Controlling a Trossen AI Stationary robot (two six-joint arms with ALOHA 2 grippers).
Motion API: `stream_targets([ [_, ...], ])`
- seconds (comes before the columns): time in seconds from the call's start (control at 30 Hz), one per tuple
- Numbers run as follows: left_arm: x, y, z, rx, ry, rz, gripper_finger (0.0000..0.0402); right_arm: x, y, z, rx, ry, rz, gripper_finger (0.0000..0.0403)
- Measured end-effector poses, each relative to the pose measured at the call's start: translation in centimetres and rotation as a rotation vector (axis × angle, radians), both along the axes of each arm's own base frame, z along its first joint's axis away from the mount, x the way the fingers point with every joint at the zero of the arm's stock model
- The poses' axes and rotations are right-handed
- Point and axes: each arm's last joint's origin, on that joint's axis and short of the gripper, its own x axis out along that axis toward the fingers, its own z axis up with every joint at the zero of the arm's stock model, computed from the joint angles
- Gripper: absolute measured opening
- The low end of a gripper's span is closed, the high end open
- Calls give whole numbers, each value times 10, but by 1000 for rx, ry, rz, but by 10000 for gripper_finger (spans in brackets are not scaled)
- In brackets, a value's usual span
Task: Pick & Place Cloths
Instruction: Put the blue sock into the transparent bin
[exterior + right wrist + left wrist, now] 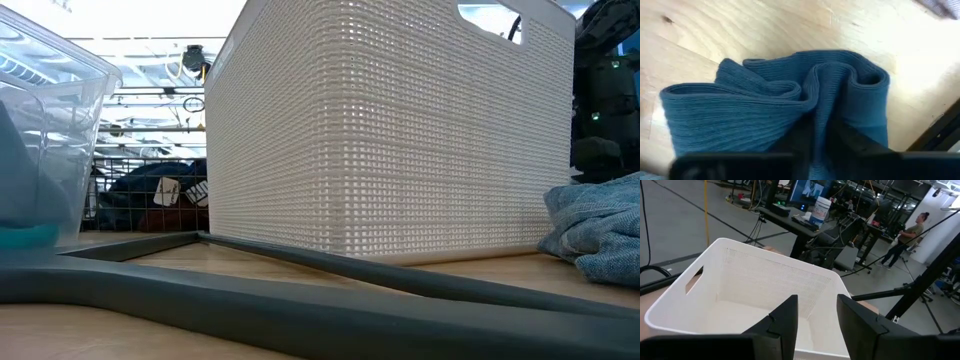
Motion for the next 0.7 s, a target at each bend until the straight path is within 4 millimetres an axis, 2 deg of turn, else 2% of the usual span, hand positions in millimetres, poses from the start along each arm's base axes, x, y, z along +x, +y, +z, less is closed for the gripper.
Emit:
stream_targets([
  [0.07,0,0,0,0,0,0,136,-1,0,2,-5,-20,0,10],
  [0.33,0,0,1,-7,-8,0,136,-4,0,20,-49,-121,-51,5],
  [0.47,0,0,2,-10,-15,-1,136,-6,-1,34,-92,-140,-73,4],
  [0.7,0,-1,2,-15,-20,-9,136,-12,-3,67,-208,-73,-105,2],
])
